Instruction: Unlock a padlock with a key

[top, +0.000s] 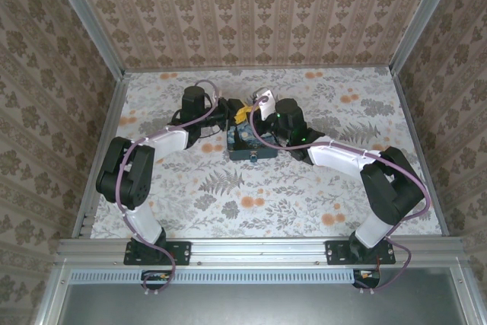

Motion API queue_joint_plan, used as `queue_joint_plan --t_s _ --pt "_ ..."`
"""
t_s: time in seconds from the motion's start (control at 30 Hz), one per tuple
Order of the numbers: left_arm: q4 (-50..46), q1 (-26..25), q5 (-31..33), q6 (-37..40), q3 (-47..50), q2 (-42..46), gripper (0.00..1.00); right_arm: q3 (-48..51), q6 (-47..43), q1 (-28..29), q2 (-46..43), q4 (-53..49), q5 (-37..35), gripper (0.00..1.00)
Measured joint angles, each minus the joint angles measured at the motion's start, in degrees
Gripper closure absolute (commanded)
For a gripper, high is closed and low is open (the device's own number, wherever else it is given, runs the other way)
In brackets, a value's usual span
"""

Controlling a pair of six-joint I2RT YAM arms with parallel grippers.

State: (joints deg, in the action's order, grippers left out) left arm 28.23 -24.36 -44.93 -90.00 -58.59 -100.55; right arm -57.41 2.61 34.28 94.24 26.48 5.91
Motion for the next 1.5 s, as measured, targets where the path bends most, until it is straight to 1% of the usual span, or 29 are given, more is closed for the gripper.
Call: queue_joint_plan --t_s 0.17,0.47,0.57,0.63,0.67,0.7,0.73,0.77,0.8,0.87,0.93,1.03,1.17,1.3,1.37,1.5 --pt "-0.5 0.0 0.0 0.0 0.0 0.0 0.8 0.0 -0.8 0.0 0.0 -0.2 0.0 1.0" --pt "-1.0 0.0 0.5 0.4 -0.1 0.0 0.93 0.0 -1.0 0.0 0.0 -1.1 0.0 1.0" --pt "-1.0 0.0 0.7 0.7 -0.4 0.0 1.0 0.0 -1.0 0.0 0.0 -1.3 0.0 1.0" --pt "-1.2 0.0 0.9 1.0 -0.5 0.0 1.0 0.0 -1.0 0.0 0.0 -1.2 0.0 1.0" --pt "-1.3 0.0 0.9 1.1 -0.6 0.0 1.0 0.0 -1.0 0.0 0.0 -1.2 0.0 0.96" --pt "-1.3 0.0 0.9 1.1 -0.6 0.0 1.0 0.0 -1.0 0.0 0.0 -1.2 0.0 0.83" --pt "-1.4 0.0 0.8 1.2 -0.7 0.0 1.0 0.0 -0.9 0.0 0.0 -1.2 0.0 0.72" --pt "-1.4 0.0 0.9 1.3 -0.7 0.0 1.0 0.0 -0.6 0.0 0.0 -1.2 -0.2 0.62" --pt "-1.4 0.0 0.9 1.6 -0.8 0.0 1.0 0.0 -0.3 -0.1 0.0 -1.2 -0.3 0.55" --pt "-1.5 0.0 0.9 2.4 -0.9 0.0 1.0 0.1 1.4 -0.5 -0.4 -1.2 -0.3 0.48" --pt "-1.5 0.1 0.9 3.8 -1.0 0.0 1.0 0.7 4.5 -1.7 -1.5 -1.0 0.2 0.45" --pt "-1.8 0.2 0.8 6.7 -1.6 -0.3 1.0 2.4 11.1 -5.0 -4.5 -0.4 1.7 0.41" --pt "-1.5 0.6 0.9 12.2 -2.9 -0.8 1.0 3.1 22.7 -9.1 -7.2 1.0 4.5 0.39" --pt "0.1 0.8 1.1 18.3 -3.4 -0.8 1.0 3.1 35.4 -11.1 -7.0 2.6 8.7 0.39" --pt "1.0 0.8 1.3 20.7 -3.5 -0.8 1.0 3.4 41.4 -11.6 -6.3 5.3 10.8 0.4" --pt "5.0 0.8 1.8 21.6 -3.4 -0.8 1.0 4.3 51.3 -12.0 -2.7 13.7 14.4 0.45"
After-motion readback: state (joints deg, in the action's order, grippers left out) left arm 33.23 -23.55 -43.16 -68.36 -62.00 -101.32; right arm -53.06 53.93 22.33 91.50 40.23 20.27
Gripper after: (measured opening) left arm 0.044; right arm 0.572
